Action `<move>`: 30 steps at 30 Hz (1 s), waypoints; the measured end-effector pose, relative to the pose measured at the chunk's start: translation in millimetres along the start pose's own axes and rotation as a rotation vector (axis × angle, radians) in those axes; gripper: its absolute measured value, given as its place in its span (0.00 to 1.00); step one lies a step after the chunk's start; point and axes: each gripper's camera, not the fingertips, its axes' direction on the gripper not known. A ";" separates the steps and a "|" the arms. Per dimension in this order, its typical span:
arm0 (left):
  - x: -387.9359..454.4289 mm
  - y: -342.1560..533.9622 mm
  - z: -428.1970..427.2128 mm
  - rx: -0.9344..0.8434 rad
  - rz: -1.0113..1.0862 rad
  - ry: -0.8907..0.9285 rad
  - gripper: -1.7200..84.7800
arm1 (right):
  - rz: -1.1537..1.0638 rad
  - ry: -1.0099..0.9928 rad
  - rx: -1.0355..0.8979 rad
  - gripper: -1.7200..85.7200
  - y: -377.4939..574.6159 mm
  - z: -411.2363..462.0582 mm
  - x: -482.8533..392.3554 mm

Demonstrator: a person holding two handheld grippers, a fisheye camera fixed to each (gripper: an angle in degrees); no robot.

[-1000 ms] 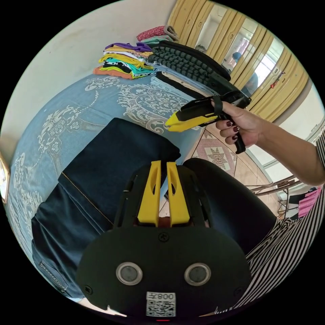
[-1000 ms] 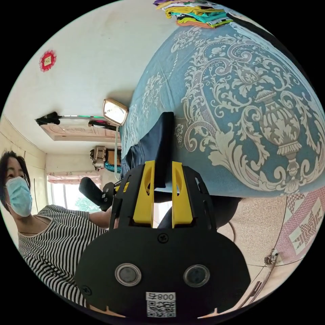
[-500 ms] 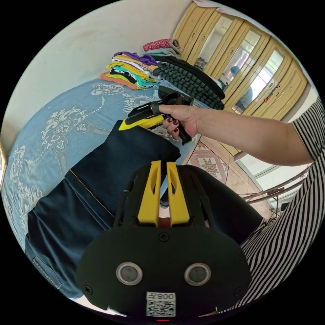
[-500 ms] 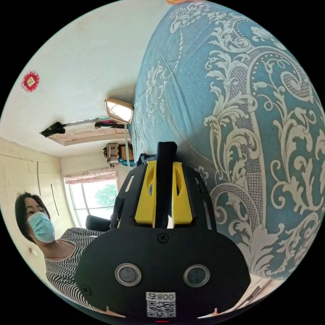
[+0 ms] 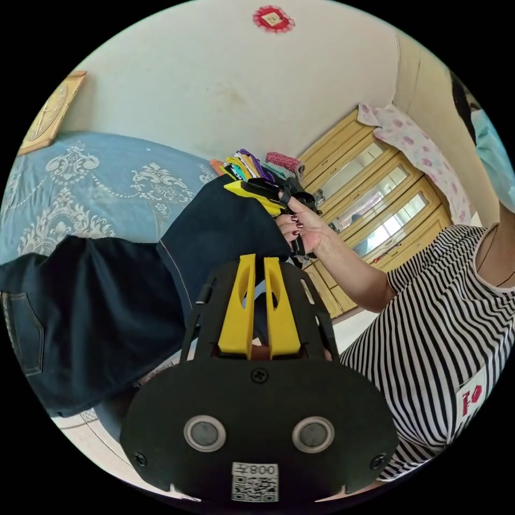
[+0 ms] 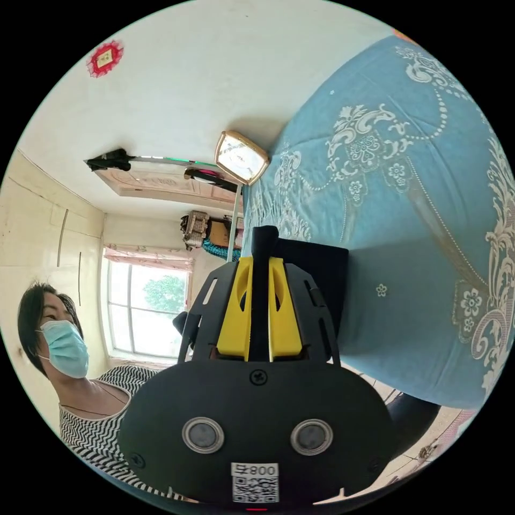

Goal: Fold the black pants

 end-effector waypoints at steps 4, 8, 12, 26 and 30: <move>-29.0 24.3 -64.2 0.127 -0.113 0.013 0.05 | -0.034 0.043 -0.055 0.07 7.8 99.3 -10.1; -66.6 54.6 -135.9 0.273 -0.237 0.024 0.05 | -0.052 0.081 -0.122 0.07 14.1 210.0 -7.5; -102.7 82.4 -200.8 0.377 -0.342 -0.017 0.05 | -0.066 0.130 -0.191 0.07 20.3 314.0 1.8; -186.2 138.8 -360.6 0.581 -0.533 -0.115 0.05 | -0.103 0.218 -0.369 0.08 65.6 613.4 74.7; -205.0 149.7 -391.7 0.604 -0.605 -0.149 0.05 | -0.122 0.210 -0.409 0.09 77.6 659.7 96.4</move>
